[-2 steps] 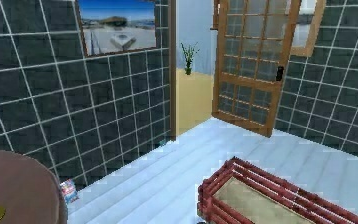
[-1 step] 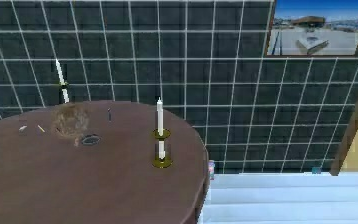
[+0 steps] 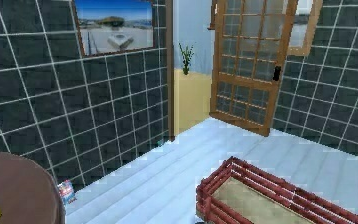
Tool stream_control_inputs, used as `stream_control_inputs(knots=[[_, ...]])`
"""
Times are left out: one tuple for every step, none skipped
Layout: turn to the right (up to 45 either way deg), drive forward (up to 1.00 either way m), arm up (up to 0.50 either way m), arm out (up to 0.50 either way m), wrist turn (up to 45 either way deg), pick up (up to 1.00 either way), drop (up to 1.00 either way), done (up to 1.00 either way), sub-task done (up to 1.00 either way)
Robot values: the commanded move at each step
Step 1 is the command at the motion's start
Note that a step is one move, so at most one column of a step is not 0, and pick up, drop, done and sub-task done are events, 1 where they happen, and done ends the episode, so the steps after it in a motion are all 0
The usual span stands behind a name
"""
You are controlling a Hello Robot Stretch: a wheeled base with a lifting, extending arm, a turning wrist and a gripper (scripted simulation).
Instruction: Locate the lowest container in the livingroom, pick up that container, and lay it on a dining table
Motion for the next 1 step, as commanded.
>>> stream_control_inputs(knots=[[45.0, 0.00, 0.00, 0.00, 0.0, 0.00, 0.00, 0.00, 0.00]])
